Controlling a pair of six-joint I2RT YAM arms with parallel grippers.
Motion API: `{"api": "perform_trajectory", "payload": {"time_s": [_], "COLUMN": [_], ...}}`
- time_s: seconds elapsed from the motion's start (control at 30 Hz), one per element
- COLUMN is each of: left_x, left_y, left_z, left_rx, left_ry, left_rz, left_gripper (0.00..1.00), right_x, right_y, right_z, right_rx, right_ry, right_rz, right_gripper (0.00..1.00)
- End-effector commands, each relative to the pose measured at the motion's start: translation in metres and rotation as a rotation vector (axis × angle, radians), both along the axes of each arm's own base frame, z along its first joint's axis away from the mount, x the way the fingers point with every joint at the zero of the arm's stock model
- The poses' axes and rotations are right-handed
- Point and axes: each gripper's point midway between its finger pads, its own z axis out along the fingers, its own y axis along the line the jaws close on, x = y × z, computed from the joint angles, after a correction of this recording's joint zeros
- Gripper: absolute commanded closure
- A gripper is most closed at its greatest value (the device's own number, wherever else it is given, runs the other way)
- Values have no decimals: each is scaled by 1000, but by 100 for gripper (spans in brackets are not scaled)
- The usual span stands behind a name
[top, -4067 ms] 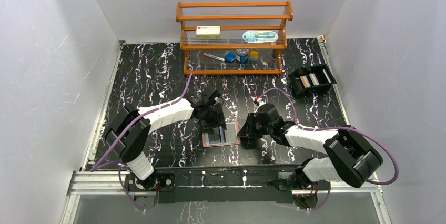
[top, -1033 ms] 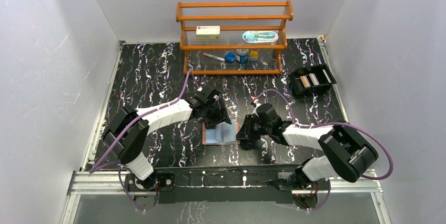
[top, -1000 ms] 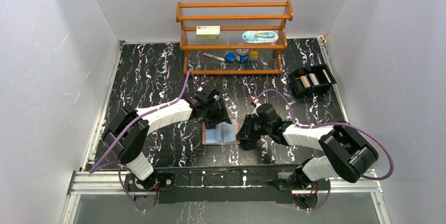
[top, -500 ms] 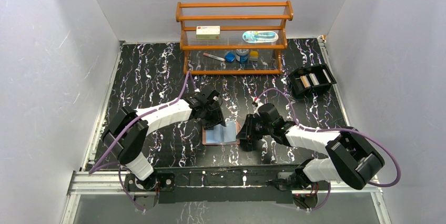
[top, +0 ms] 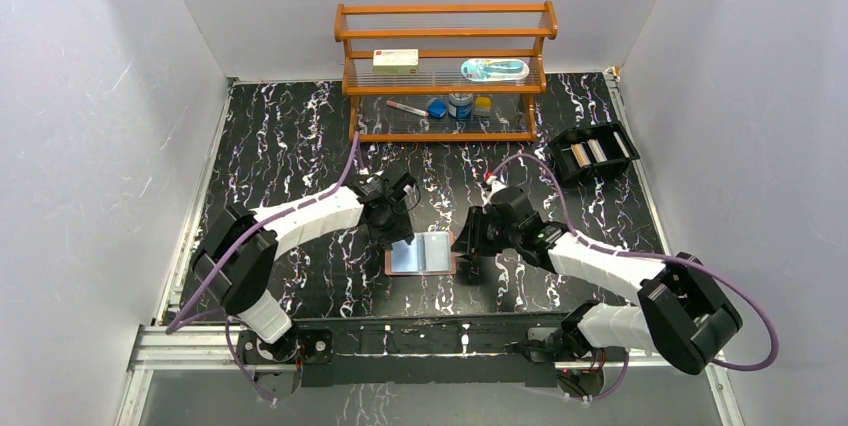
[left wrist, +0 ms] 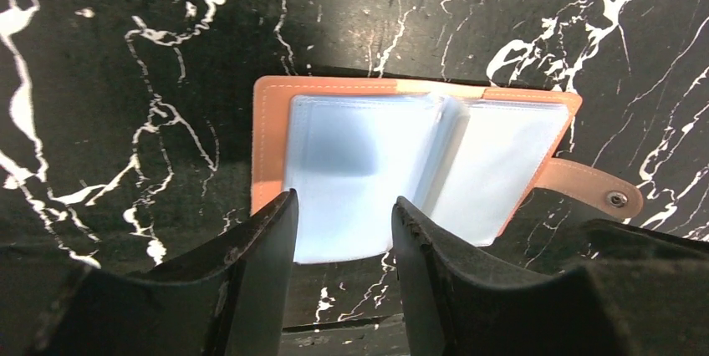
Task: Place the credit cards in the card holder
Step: Turn over the card slot in the card holder, then move the storage box to the center of the board.
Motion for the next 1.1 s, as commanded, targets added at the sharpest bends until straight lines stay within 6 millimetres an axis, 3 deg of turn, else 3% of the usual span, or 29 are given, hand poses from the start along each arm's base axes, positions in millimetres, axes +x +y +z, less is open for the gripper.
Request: {"api": "perform_trajectory", "payload": {"time_s": [0.0,0.2,0.4,0.47,0.6,0.8,0.9,1.0,1.07], "left_x": [8,18,18,19,19,17,16,12,12], "left_y": [14,18,20,21,22,29,38,46,43], "left_z": [31,64,94,105,122,132,125,109,109], "left_rx": [46,22,-29,-44,-52,-27,15,40,30], "left_ry": [-94,-225,-337,-379,-447,-502,-511,-514,-514], "left_rz": [-6,-67,-154,-184,-267,-349,-380,-399,-408], "left_gripper": [56,46,38,34,3,2,2,2,2], "right_x": [29,67,125,146,191,235,249,264,274], "right_y": [-2,-22,-64,-87,-146,-241,-278,-320,-339], "right_z": [34,63,92,99,107,103,100,82,76], "right_rx": [-40,-172,-332,-399,-606,-827,-929,-1028,-1064], "right_ry": [-156,-301,-405,-429,-470,-368,-326,-236,-170], "right_rz": [7,-23,-118,-162,-281,-456,-513,-530,-545], "right_gripper": [59,55,52,52,51,50,50,50,50]}}
